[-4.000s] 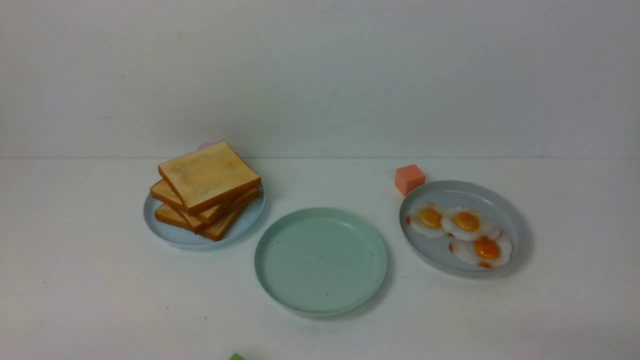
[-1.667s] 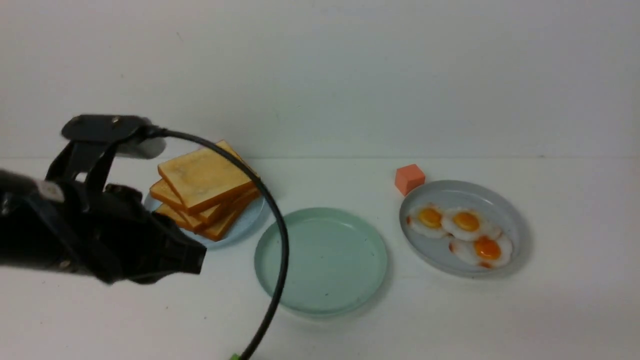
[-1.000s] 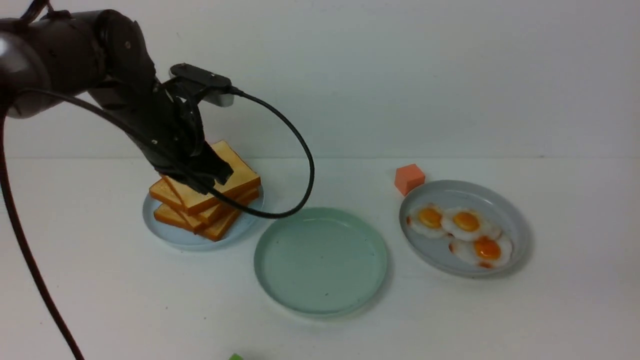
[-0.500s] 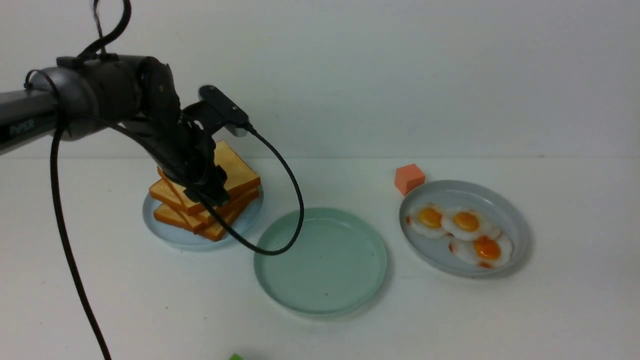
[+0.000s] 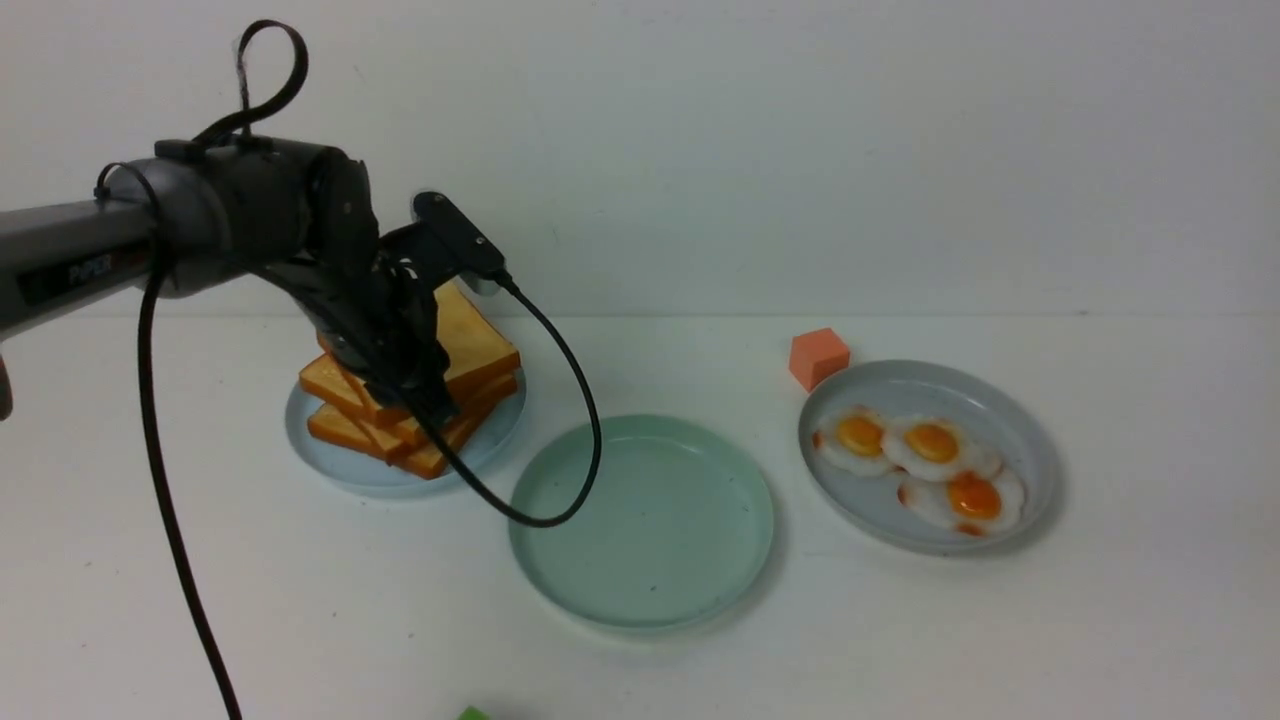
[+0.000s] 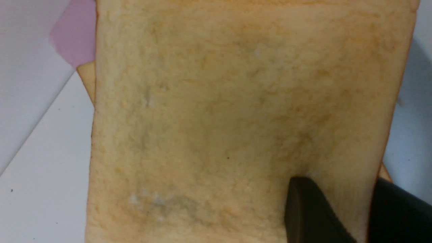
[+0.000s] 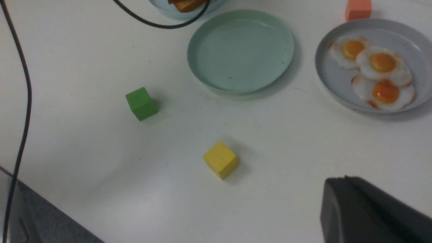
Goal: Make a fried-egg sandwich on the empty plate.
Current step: Use the left arm to grab a slice of bread, then use the left arm to put a slice of bread into the empty plate in the middle
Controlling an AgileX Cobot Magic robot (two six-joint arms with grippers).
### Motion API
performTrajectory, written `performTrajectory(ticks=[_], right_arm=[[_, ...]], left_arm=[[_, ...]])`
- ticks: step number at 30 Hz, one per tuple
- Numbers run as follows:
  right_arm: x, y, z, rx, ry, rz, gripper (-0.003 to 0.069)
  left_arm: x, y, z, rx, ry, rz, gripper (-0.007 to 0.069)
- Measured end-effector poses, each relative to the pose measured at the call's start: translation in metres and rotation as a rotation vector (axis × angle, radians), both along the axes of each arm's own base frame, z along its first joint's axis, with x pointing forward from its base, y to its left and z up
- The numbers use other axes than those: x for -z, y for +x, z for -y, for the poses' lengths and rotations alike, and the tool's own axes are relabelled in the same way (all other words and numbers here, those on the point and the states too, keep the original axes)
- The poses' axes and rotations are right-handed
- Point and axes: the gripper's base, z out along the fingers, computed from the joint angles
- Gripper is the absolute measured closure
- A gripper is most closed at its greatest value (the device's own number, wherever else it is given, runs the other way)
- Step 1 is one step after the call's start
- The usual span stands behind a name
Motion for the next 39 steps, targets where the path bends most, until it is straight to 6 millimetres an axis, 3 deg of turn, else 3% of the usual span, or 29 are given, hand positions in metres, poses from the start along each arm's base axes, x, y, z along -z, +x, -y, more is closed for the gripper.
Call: performTrajectory(ticks=[7, 11, 12, 13, 16, 20, 22, 23, 25, 29, 34, 39], right_arm=[[0.0, 0.0, 0.0, 0.0, 0.0, 0.001, 0.0642], [0.0, 0.0, 0.0, 0.0, 0.0, 0.001, 0.0642], [0.0, 0.0, 0.0, 0.0, 0.0, 0.001, 0.0642], [0.0, 0.0, 0.0, 0.0, 0.0, 0.001, 0.0642], [0.0, 0.0, 0.0, 0.0, 0.0, 0.001, 0.064], [0.0, 0.001, 0.001, 0.009, -0.016, 0.006, 0.0637], [0.001, 0.001, 0.002, 0.013, -0.024, 0.008, 0.0637], [0.001, 0.001, 0.002, 0.013, -0.024, 0.008, 0.0637], [0.001, 0.001, 0.002, 0.014, -0.026, 0.009, 0.0634], [0.001, 0.001, 0.002, 0.014, -0.026, 0.008, 0.0631], [0.001, 0.001, 0.002, 0.016, -0.029, 0.009, 0.063], [0.001, 0.001, 0.002, 0.016, -0.029, 0.009, 0.0629]], left_arm=[[-0.013, -0.004, 0.0, -0.007, -0.006, 0.022, 0.0424], [-0.052, -0.015, -0.003, -0.019, -0.031, 0.093, 0.0536], [-0.054, -0.016, -0.003, -0.019, -0.033, 0.098, 0.054], [-0.073, -0.022, -0.003, -0.021, -0.051, 0.134, 0.0552], [-0.103, -0.037, -0.004, -0.038, -0.099, 0.166, 0.0552], [-0.118, -0.062, 0.011, -0.032, -0.139, 0.165, 0.0552], [-0.114, -0.084, 0.034, 0.028, -0.144, 0.147, 0.0552], [-0.115, -0.087, 0.036, 0.035, -0.146, 0.147, 0.0552], [-0.092, -0.116, 0.072, 0.141, -0.134, 0.076, 0.0552], [-0.053, -0.146, 0.103, 0.248, -0.097, 0.005, 0.0552], [-0.034, -0.155, 0.125, 0.324, -0.09, 0.028, 0.0552], [-0.018, -0.15, 0.135, 0.342, -0.095, 0.041, 0.0552]])
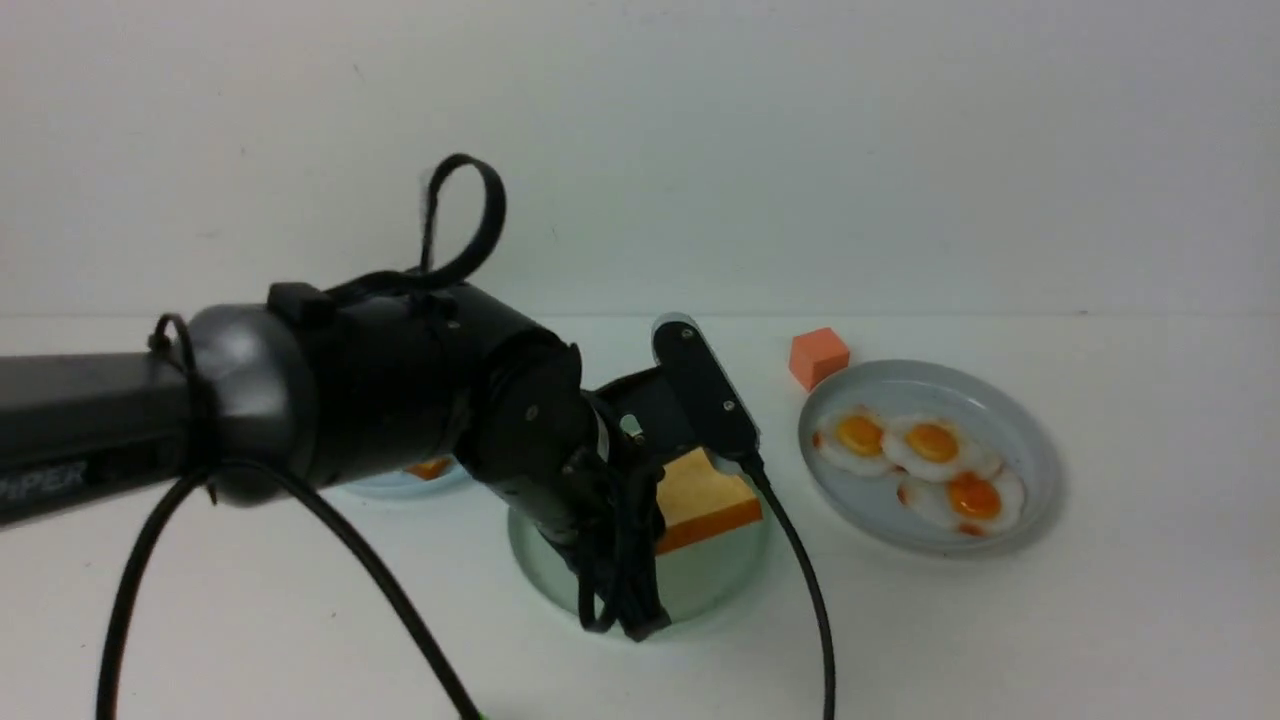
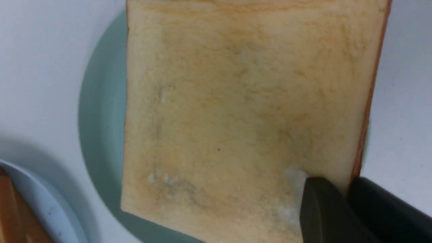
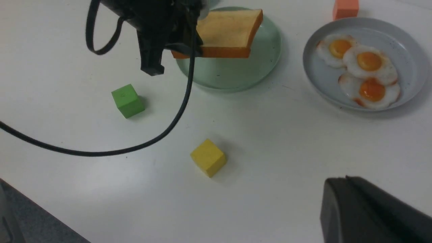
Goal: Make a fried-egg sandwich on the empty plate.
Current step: Use the left arm to put a slice of bread into the empty plate in the middle
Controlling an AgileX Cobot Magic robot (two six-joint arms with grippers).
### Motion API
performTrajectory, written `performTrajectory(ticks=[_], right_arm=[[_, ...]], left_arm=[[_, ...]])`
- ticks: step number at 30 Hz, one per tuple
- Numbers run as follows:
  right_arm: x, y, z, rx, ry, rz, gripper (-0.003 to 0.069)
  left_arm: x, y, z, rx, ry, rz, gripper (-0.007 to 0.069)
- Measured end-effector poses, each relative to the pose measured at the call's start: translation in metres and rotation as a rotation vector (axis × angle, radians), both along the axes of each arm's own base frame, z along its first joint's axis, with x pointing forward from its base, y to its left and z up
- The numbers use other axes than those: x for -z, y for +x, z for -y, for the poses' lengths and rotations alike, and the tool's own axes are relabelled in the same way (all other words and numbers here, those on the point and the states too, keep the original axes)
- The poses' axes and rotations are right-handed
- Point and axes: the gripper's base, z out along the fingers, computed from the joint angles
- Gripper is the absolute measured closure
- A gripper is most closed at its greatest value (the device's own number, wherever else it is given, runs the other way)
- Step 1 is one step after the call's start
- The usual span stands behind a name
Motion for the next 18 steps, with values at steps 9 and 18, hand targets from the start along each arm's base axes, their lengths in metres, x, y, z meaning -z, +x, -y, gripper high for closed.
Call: performTrajectory(ticks=[9, 18], right_arm=[[0.0, 0.0, 0.0, -0.001, 0.002, -0.001, 0.0627], [0.0, 0.0, 0.0, -0.002, 0.004, -0.001, 0.062]], left_arm=[[0.026, 0.011, 0.007, 0.025, 0.027, 0.022, 0.0552], [0.029, 0.014, 0.004, 0.079, 0.093, 0.071, 0.0412]])
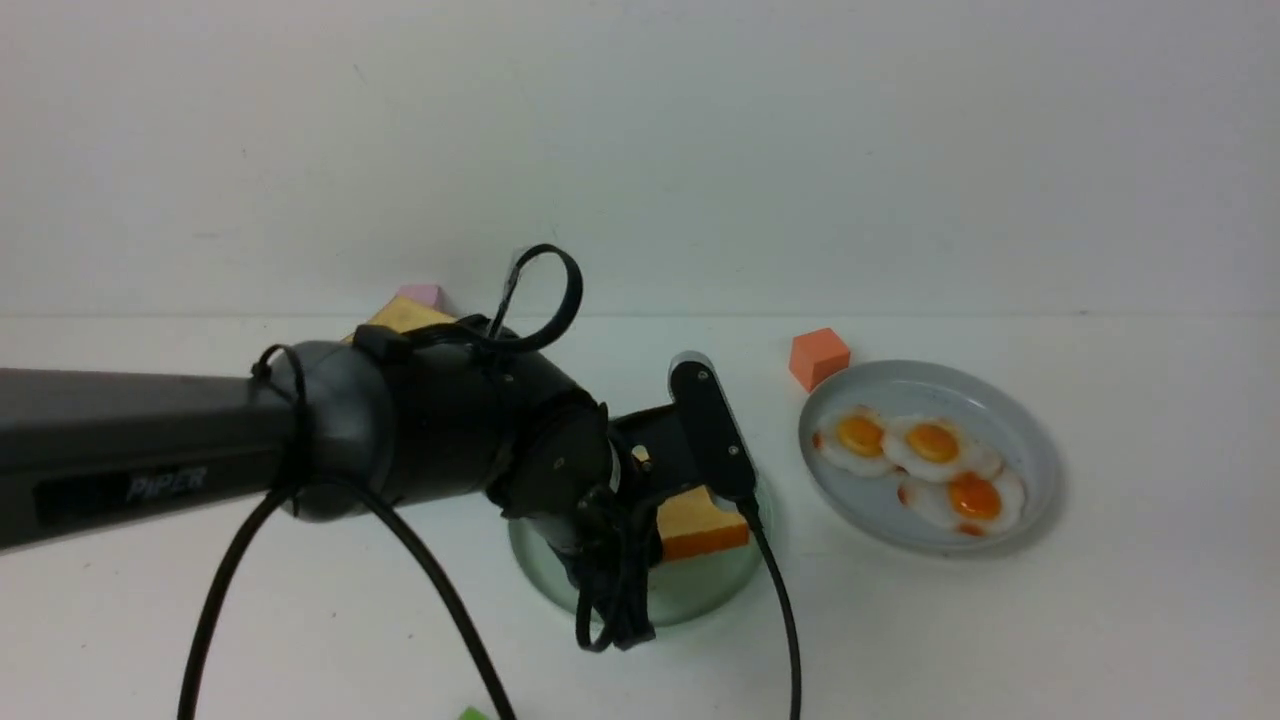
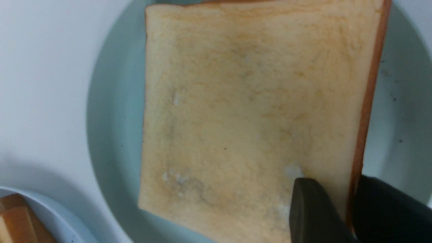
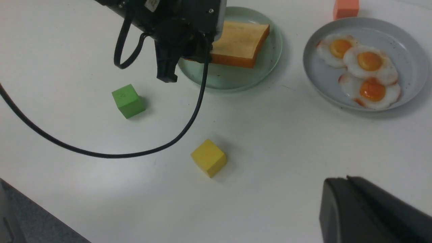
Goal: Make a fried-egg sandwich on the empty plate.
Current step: Use the left arm to put a slice of bread into the empty plate in the middle, then use the right arm to grab a fried egg
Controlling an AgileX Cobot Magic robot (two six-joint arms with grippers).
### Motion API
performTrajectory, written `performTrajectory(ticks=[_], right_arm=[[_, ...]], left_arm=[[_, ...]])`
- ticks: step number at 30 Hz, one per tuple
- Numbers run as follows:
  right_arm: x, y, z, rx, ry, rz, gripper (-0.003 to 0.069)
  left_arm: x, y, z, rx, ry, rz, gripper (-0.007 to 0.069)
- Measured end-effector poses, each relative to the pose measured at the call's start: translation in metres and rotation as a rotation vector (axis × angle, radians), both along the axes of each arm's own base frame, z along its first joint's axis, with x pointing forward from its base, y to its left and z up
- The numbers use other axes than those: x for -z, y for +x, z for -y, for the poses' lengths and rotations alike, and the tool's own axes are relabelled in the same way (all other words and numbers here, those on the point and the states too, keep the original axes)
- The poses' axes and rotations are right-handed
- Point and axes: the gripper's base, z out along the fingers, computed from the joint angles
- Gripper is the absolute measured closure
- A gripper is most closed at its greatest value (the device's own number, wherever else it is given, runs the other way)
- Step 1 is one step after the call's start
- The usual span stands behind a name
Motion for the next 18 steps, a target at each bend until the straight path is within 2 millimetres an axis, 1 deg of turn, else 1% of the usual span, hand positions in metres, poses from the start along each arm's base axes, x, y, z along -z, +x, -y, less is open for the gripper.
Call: performTrajectory(ticks=[1, 2, 3, 4, 6, 8, 9, 10, 12, 14, 16, 17, 18], right_arm=[[0.0, 0.0, 0.0, -0.001, 0.001, 0.0, 0.0618], [0.0, 0.0, 0.0, -0.002, 0.002, -0.002, 0.0617], [0.0, 0.0, 0.0, -0.002, 0.004, -0.002, 0.0616], [0.0, 0.0, 0.0, -0.003, 0.003, -0.003, 0.0614], [0.0, -0.001, 0.0, -0.004, 0.001, -0.008, 0.0613], [0.001, 0.0, -0.001, -0.001, 0.003, -0.015, 0.0613], [0.001, 0.002, -0.001, 0.004, 0.006, -0.024, 0.0613], [0.002, 0.004, -0.002, 0.006, 0.005, -0.037, 0.0613], [0.005, 0.014, -0.004, 0.01, -0.008, -0.071, 0.061], [0.008, 0.028, -0.008, 0.015, -0.021, -0.109, 0.061], [0.016, 0.055, -0.015, 0.024, -0.053, -0.143, 0.061], [0.019, 0.066, -0.017, 0.028, -0.065, -0.152, 0.061], [0.023, 0.079, -0.02, 0.035, -0.074, -0.154, 0.061]], left_arm=[[0.0, 0.0, 0.0, 0.007, 0.009, 0.006, 0.0358], [0.0, 0.0, 0.0, 0.007, 0.009, 0.006, 0.0352], [0.0, 0.0, -0.001, -0.001, 0.006, 0.005, 0.0306], [0.0, 0.0, -0.001, -0.011, 0.003, 0.002, 0.0281], [0.0, 0.0, -0.001, -0.045, -0.01, -0.012, 0.0243], [-0.004, -0.001, -0.003, -0.107, -0.041, -0.032, 0.0232], [-0.01, -0.003, -0.004, -0.151, -0.064, -0.043, 0.0239], [-0.02, -0.006, -0.006, -0.197, -0.099, -0.047, 0.0257], [-0.047, -0.013, -0.012, -0.285, -0.193, -0.034, 0.0312], [-0.085, -0.025, -0.022, -0.369, -0.315, -0.009, 0.0407], [-0.129, -0.045, -0.038, -0.443, -0.446, 0.012, 0.0545], [-0.15, -0.058, -0.047, -0.464, -0.506, 0.026, 0.0591], [-0.16, -0.066, -0.054, -0.476, -0.529, 0.027, 0.0617]])
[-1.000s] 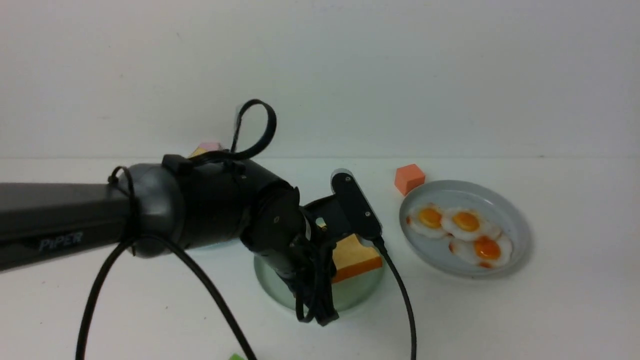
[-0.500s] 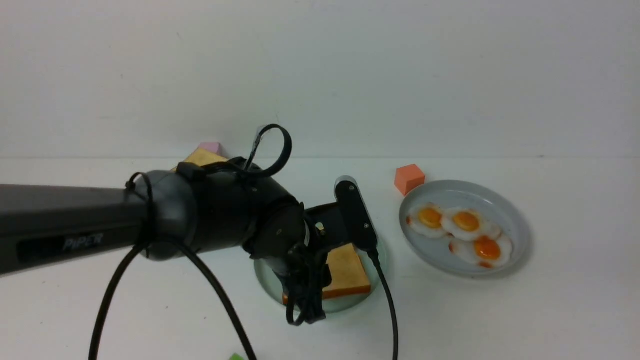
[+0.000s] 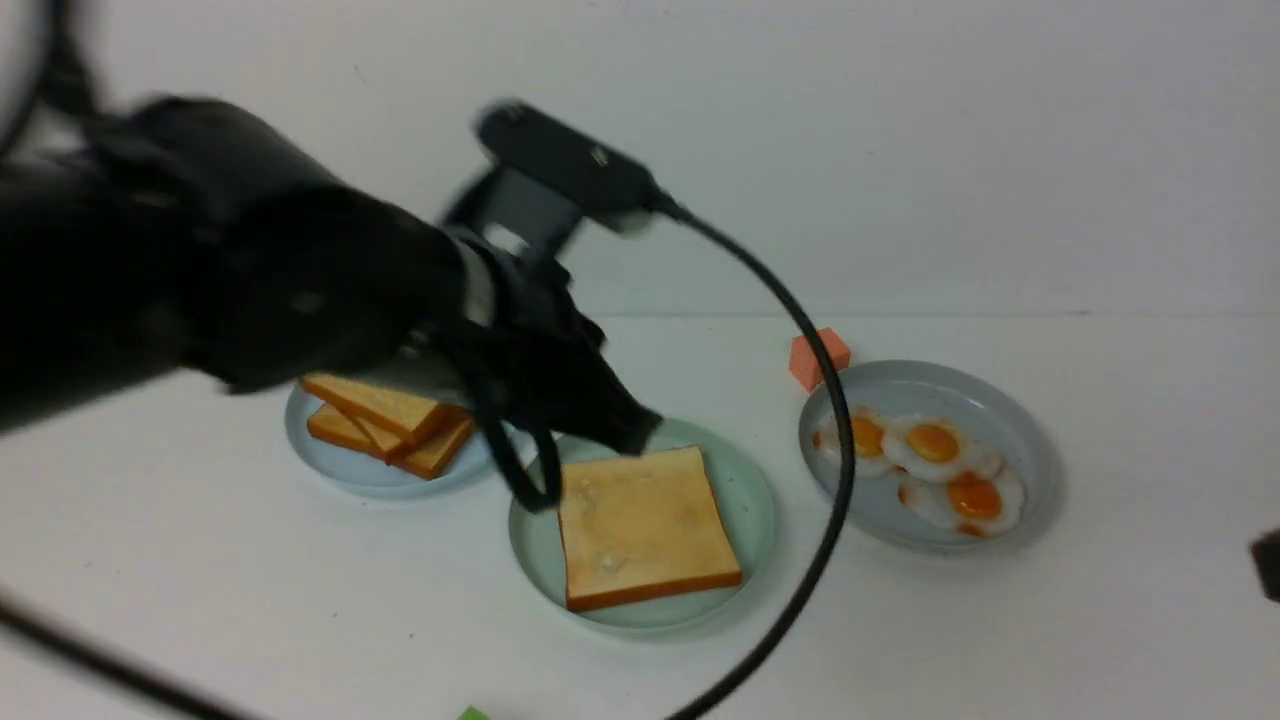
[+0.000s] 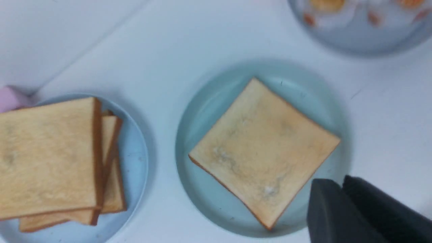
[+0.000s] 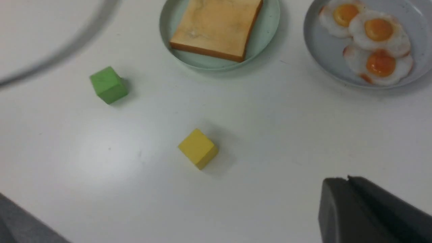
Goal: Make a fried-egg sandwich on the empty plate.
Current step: Use the right arm to grab a fried egg
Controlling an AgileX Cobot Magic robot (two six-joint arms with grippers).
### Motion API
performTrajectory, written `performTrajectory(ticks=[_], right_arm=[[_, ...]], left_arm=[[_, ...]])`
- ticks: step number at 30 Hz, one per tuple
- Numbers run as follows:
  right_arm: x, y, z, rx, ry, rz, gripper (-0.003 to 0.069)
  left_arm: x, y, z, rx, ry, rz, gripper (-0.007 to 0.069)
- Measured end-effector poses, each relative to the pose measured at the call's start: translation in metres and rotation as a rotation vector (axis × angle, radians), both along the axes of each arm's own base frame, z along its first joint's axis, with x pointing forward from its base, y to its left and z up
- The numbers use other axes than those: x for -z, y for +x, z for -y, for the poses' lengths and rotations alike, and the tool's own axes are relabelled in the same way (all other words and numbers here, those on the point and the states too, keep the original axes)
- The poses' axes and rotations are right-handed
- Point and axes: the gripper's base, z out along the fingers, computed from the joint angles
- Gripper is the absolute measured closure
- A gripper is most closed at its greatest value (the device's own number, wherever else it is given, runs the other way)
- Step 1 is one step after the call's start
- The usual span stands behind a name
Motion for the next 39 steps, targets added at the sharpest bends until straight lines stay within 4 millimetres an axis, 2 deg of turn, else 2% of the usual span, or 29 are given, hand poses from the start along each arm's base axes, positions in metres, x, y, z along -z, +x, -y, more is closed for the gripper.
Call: performTrajectory(ticks=[1, 2, 3, 5, 6, 7, 10, 12, 14, 15, 16, 21, 23, 25, 26, 31, 34, 39], right_arm=[[0.006, 0.015, -0.003, 0.005, -0.016, -0.011, 0.0609], [0.011, 0.027, -0.006, 0.007, -0.033, -0.017, 0.0607], [0.022, 0.047, -0.011, 0.011, -0.056, -0.043, 0.0604], [0.034, 0.071, -0.017, 0.016, -0.085, -0.063, 0.0599], [0.038, 0.077, -0.018, 0.016, -0.092, -0.077, 0.0598], [0.049, 0.097, -0.023, 0.018, -0.113, -0.102, 0.0589], [0.074, 0.14, -0.033, 0.016, -0.174, -0.159, 0.0538], [0.091, 0.164, -0.039, 0.008, -0.219, -0.201, 0.0493], [0.104, 0.186, -0.043, -0.001, -0.261, -0.219, 0.0433], [0.105, 0.188, -0.043, -0.003, -0.268, -0.22, 0.0419], [0.118, 0.206, -0.047, -0.011, -0.304, -0.236, 0.0356], [0.151, 0.243, -0.051, -0.043, -0.422, -0.248, 0.0162], [0.157, 0.255, -0.052, -0.052, -0.454, -0.227, 0.0098], [0.161, 0.261, -0.052, -0.057, -0.472, -0.224, 0.0064], [0.162, 0.27, -0.054, -0.059, -0.484, -0.205, 0.0029], [0.17, 0.287, -0.054, -0.049, -0.482, -0.196, 0.0013], [0.182, 0.302, -0.051, -0.04, -0.479, -0.209, 0.002], [0.195, 0.309, -0.049, -0.052, -0.461, -0.245, 0.0031]], left_arm=[[-0.018, -0.017, -0.013, -0.015, -0.048, 0.016, 0.0638], [-0.028, -0.029, -0.021, -0.022, -0.077, 0.023, 0.0638], [-0.037, -0.046, -0.034, -0.026, -0.113, 0.03, 0.0638], [-0.043, -0.073, -0.053, -0.027, -0.16, 0.038, 0.0638], [-0.045, -0.079, -0.058, -0.026, -0.176, 0.047, 0.0638], [-0.041, -0.099, -0.072, -0.024, -0.204, 0.052, 0.0638], [-0.027, -0.14, -0.103, -0.017, -0.263, 0.1, 0.0638], [-0.017, -0.16, -0.119, -0.012, -0.3, 0.143, 0.0638], [-0.004, -0.173, -0.129, -0.01, -0.318, 0.166, 0.0638], [-0.005, -0.175, -0.131, -0.009, -0.324, 0.175, 0.0638], [0.003, -0.182, -0.137, -0.006, -0.344, 0.2, 0.0638], [0.005, -0.195, -0.146, 0.001, -0.4, 0.27, 0.0638], [0.004, -0.194, -0.146, 0.002, -0.404, 0.275, 0.0638], [0.004, -0.194, -0.146, 0.002, -0.403, 0.273, 0.0638], [0.005, -0.193, -0.145, 0.001, -0.397, 0.267, 0.0638], [0.007, -0.188, -0.141, 0.0, -0.382, 0.246, 0.0638], [0.008, -0.183, -0.137, -0.002, -0.365, 0.225, 0.0638], [0.009, -0.181, -0.136, -0.003, -0.361, 0.22, 0.0638]])
